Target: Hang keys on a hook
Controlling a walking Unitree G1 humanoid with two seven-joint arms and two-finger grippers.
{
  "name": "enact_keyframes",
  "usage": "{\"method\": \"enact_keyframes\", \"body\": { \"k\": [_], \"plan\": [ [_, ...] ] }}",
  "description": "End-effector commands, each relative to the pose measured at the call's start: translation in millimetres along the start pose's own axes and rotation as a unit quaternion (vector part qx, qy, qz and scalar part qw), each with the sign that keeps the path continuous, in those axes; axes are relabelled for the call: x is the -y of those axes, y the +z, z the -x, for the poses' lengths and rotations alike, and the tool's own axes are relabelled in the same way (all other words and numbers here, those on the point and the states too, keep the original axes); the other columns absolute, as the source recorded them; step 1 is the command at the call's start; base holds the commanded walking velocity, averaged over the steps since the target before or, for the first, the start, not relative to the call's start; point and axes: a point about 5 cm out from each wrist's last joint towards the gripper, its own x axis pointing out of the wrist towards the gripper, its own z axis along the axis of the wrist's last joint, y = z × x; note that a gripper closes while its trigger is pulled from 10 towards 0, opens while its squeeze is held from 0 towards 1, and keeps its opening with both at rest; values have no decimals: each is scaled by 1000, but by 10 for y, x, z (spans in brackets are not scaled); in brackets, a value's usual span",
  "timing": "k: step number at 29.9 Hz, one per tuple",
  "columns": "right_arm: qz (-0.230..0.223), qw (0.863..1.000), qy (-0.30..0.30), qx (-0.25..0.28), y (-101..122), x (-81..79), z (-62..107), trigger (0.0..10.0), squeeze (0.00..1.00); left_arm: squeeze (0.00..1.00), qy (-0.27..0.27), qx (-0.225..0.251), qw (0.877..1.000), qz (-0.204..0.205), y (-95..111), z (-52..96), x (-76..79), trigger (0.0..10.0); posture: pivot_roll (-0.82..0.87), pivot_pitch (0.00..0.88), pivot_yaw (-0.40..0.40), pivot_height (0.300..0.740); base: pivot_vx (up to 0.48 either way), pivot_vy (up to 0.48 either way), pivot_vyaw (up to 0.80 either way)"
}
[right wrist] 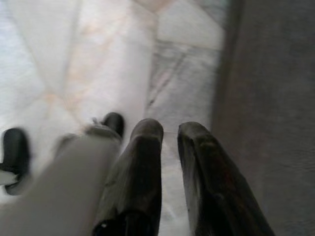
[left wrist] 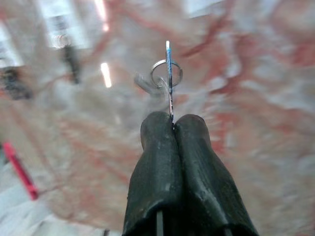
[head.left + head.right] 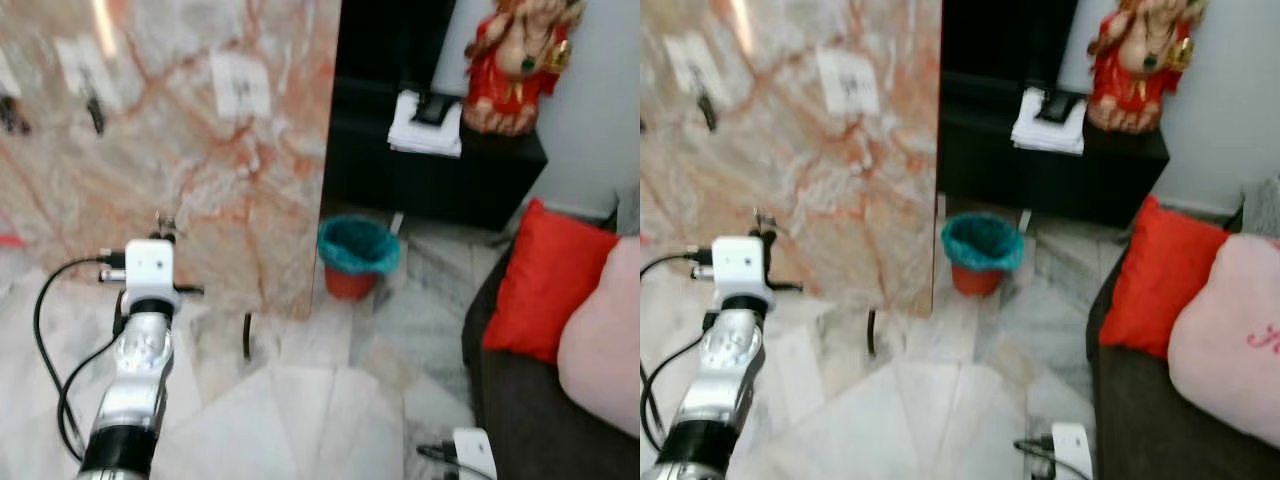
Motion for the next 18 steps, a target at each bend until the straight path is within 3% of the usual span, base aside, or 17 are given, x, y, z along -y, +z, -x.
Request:
{"method": "enact_keyframes", "body": {
  "k": [1, 18],
  "plan": [
    [-5, 1000, -7, -3, -3, 56, 2, 10000, 0, 0, -9, 12, 1000, 6, 65, -16, 51, 10000, 102, 68, -88, 740, 326, 0, 0],
    [-4, 1000, -8, -2, 2, 50, 1, 10000, 0, 0, -9, 19, 1000, 7, 99, -32, 50, 10000, 103, 65, -88, 740, 327, 0, 0]
  ]
}}
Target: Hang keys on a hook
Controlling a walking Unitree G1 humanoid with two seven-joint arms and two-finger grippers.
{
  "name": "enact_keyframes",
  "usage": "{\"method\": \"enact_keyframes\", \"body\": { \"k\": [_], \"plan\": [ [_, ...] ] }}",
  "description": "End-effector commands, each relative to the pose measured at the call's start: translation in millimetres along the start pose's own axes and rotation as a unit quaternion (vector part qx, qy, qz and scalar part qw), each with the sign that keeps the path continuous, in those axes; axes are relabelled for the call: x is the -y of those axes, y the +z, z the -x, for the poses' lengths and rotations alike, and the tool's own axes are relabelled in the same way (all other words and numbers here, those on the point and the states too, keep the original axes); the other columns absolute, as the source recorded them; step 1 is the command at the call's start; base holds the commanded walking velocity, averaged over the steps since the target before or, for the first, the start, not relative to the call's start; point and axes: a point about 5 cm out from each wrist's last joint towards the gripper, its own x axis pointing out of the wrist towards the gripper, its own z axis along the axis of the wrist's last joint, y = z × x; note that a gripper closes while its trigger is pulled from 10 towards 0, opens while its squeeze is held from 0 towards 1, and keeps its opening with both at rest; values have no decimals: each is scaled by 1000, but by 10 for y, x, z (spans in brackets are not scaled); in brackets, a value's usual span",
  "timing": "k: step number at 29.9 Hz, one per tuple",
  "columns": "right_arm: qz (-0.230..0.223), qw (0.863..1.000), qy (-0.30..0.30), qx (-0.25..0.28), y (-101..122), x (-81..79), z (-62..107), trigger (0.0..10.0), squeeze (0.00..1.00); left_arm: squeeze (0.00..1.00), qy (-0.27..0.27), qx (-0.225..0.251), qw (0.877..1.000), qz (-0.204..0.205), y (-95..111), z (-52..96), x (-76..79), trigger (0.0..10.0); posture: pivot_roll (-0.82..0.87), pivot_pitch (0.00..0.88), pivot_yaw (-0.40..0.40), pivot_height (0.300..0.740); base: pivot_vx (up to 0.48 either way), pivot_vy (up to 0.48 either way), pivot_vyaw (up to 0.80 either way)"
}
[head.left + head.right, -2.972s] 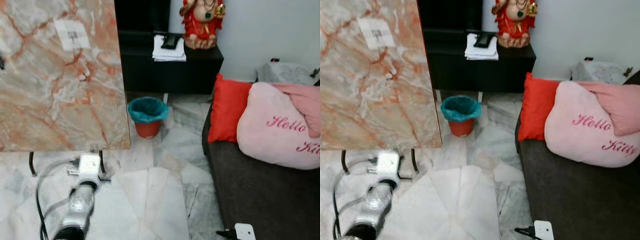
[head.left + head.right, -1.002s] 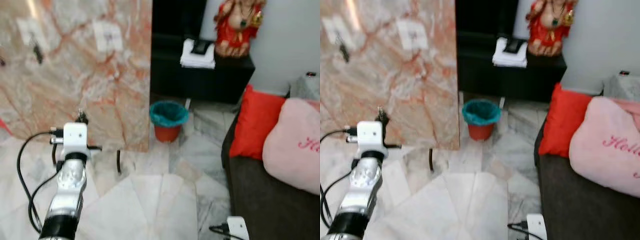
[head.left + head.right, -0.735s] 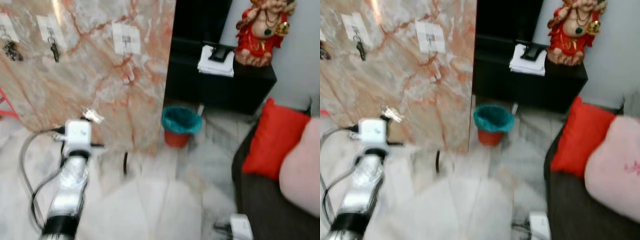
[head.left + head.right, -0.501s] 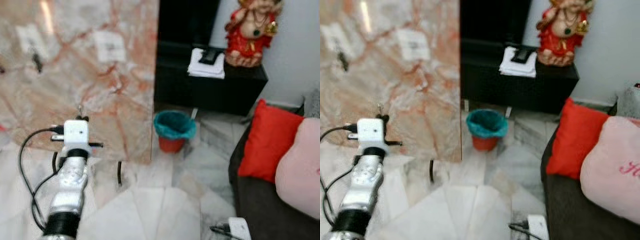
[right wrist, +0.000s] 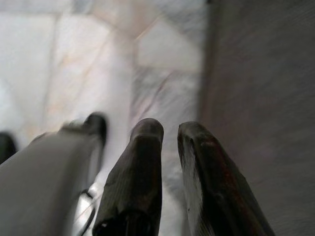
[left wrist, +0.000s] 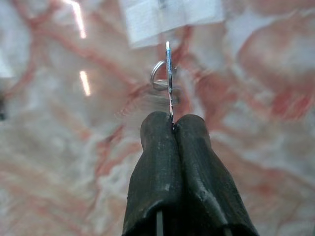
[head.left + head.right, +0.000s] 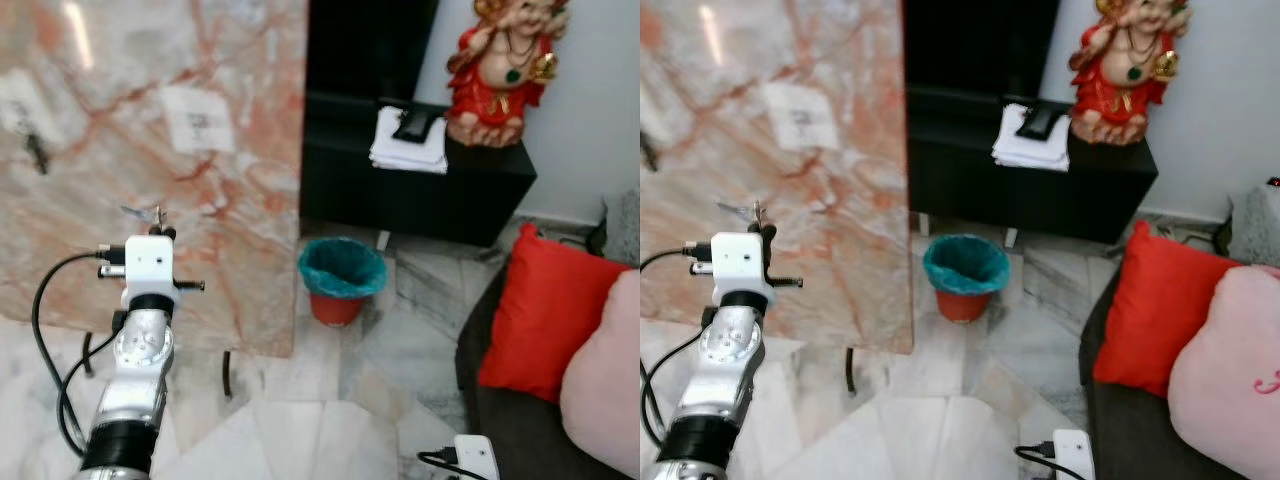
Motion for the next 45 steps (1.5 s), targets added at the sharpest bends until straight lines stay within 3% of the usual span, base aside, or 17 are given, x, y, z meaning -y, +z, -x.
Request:
{"method": "enact_keyframes", "body": {
  "k": [1, 9, 21, 37, 45],
  "plan": [
    [-4, 1000, 6, 6, 30, -51, -4, 10000, 0, 0, 12, 7, 1000, -3, 28, -17, -97, 10000, 103, 65, -88, 740, 326, 0, 0],
    [3, 1000, 3, 8, 36, -46, -4, 10000, 0, 0, 11, 10, 1000, 1, 23, -4, -87, 10000, 103, 66, -89, 740, 320, 0, 0],
    [8, 1000, -5, 9, 41, -25, -4, 10000, 0, 0, 4, 26, 1000, 8, 76, 0, -65, 10000, 104, 67, -90, 740, 0, 0, 0],
    [13, 1000, -3, 10, 48, -39, -5, 10000, 0, 0, -19, 70, 997, 18, 384, -150, -35, 10000, 106, 71, -89, 740, 0, 0, 0],
    [15, 1000, -3, 11, 53, -42, -5, 10000, 0, 0, -46, 61, 996, 36, 429, -210, 16, 10000, 107, 67, -88, 740, 0, 0, 0]
  ]
}}
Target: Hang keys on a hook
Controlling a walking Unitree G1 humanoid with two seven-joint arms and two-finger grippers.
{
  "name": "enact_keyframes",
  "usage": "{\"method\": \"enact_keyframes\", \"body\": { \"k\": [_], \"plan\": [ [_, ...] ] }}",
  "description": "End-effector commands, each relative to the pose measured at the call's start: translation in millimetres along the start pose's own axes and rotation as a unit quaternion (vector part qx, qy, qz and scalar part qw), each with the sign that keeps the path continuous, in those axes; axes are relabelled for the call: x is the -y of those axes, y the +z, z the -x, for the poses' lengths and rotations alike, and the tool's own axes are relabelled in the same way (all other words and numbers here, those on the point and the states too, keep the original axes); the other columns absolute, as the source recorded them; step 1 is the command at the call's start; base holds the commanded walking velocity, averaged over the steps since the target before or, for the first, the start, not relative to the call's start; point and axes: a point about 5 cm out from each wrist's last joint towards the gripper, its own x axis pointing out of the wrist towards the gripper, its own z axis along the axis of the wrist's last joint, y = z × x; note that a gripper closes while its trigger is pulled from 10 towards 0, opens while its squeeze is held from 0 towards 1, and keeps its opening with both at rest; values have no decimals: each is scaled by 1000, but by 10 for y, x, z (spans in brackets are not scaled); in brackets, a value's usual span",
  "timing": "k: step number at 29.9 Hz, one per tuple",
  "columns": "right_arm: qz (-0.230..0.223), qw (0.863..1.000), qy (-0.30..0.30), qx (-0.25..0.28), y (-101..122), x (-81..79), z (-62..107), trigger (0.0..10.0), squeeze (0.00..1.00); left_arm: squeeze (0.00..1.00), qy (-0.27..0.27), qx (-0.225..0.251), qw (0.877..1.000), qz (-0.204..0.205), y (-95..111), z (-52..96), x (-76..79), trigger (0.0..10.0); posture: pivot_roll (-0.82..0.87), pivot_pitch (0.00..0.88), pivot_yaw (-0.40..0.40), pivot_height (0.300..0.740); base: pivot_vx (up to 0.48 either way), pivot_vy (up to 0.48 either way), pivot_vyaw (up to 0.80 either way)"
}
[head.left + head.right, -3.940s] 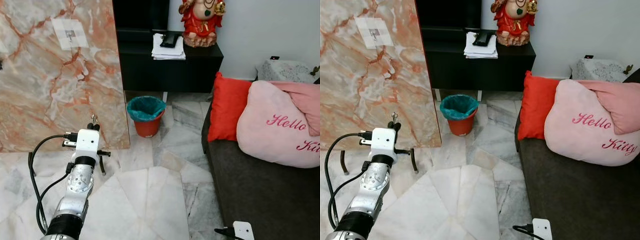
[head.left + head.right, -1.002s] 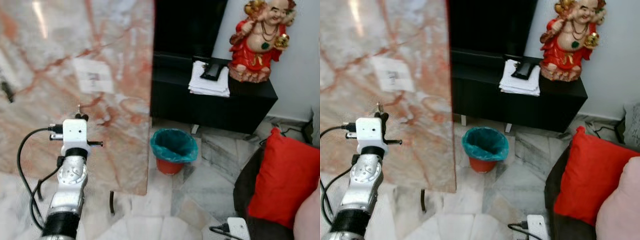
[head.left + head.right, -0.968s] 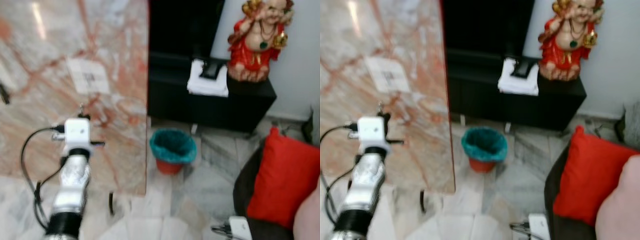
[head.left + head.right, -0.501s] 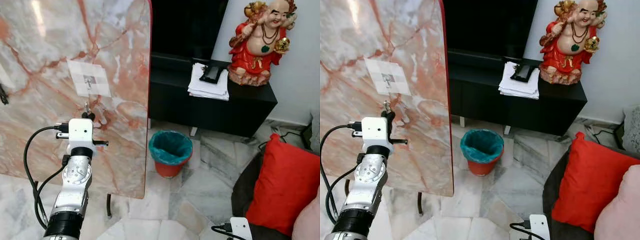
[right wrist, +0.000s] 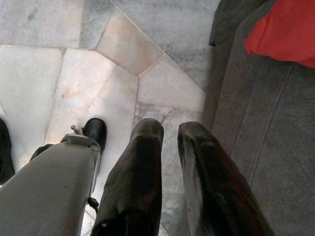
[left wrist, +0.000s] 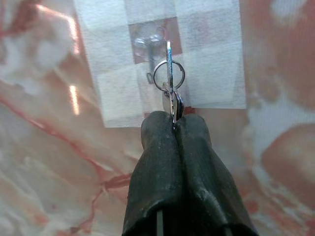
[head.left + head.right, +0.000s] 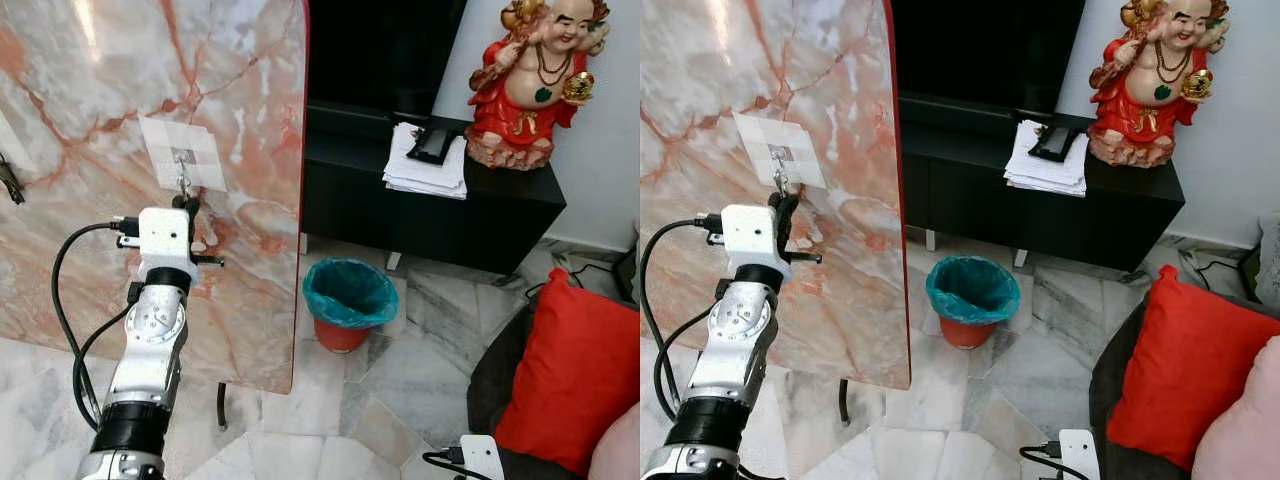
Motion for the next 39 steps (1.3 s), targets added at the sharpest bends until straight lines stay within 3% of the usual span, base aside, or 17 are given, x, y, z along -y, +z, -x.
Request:
{"method": "enact_keyframes", "body": {
  "k": [1, 11, 18, 26, 39],
  "plan": [
    [3, 1000, -3, -3, -21, 23, 3, 10000, 0, 0, -14, 6, 1000, 0, 62, -42, 31, 10000, 107, 67, -88, 740, 0, 0, 0],
    [4, 1000, -3, -2, -16, 16, 2, 10000, 0, 0, -12, 8, 1000, 11, 115, -68, 9, 10000, 109, 62, -88, 740, 0, 0, 0],
    [5, 1000, -2, -2, -14, 5, 2, 10000, 0, 0, 0, 14, 999, 46, 183, -108, -69, 10000, 110, 66, -89, 740, 0, 0, 0],
    [8, 1000, -3, -3, -17, 10, 2, 10000, 0, 0, -10, 14, 999, 47, 209, -123, -54, 10000, 110, 68, -90, 740, 0, 0, 0],
    [12, 1000, -7, -4, -14, 23, 1, 10000, 0, 0, -22, -3, 994, 104, 176, -113, -25, 10000, 109, 72, -91, 740, 0, 0, 0]
  ]
}}
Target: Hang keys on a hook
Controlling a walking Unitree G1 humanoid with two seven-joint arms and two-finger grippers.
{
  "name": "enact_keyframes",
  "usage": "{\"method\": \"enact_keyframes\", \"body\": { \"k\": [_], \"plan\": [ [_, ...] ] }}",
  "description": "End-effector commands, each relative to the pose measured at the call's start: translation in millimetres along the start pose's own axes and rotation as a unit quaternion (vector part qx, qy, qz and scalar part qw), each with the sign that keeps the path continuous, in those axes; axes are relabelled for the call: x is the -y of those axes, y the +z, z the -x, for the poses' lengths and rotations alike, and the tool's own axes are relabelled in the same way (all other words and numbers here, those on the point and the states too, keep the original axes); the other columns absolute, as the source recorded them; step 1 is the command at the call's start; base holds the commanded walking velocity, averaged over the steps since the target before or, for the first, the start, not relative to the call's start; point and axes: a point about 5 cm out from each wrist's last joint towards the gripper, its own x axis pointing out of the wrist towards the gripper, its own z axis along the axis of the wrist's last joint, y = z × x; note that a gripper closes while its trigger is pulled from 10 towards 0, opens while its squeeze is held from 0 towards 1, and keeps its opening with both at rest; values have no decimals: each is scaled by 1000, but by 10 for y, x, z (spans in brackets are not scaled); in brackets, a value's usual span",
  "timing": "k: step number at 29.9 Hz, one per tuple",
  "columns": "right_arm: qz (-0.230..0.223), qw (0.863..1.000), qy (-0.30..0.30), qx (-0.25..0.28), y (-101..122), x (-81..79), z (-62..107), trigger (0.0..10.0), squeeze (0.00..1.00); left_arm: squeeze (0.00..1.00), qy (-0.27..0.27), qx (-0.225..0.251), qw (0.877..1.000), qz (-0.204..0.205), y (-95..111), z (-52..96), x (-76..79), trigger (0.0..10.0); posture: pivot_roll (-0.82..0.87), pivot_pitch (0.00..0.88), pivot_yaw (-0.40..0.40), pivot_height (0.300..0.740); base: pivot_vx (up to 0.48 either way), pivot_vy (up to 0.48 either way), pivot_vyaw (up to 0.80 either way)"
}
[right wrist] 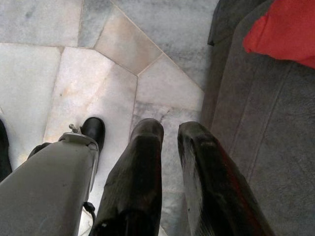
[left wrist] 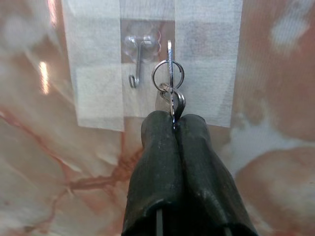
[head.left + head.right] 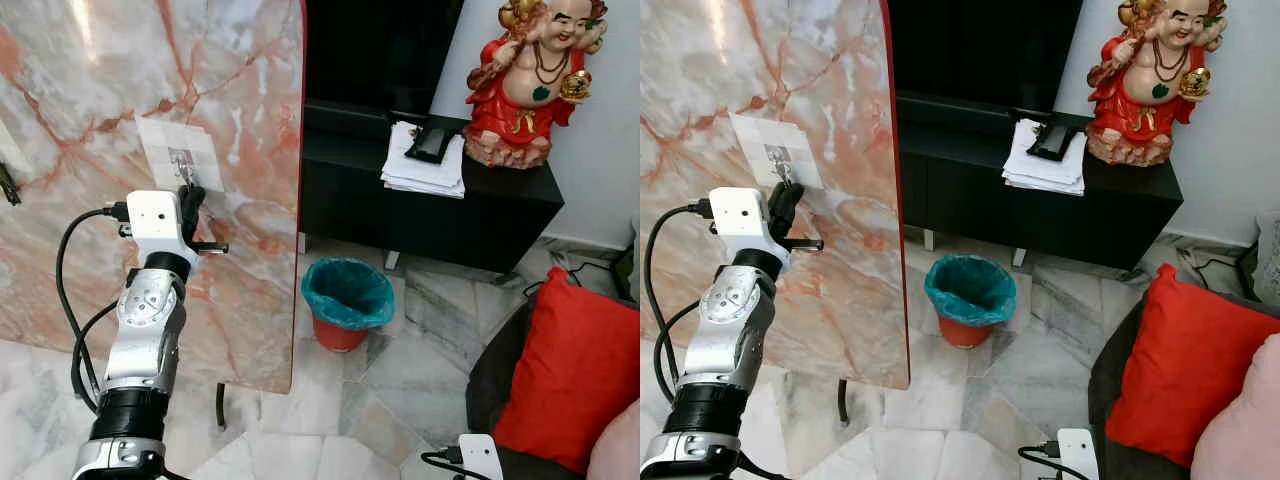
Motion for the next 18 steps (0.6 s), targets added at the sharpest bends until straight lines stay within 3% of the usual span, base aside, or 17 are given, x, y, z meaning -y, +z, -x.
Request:
{"method": "enact_keyframes", "body": {
  "k": [1, 18],
  "plan": [
    [6, 1000, -6, -4, -19, 30, 2, 10000, 0, 0, -2, 18, 1000, 13, 100, -23, 8, 10000, 109, 72, -91, 740, 0, 0, 0],
    [12, 1000, -7, -5, -15, 32, 1, 10000, 0, 0, 8, 28, 998, 60, 177, -25, -26, 10000, 110, 74, -94, 740, 0, 0, 0]
  ]
}}
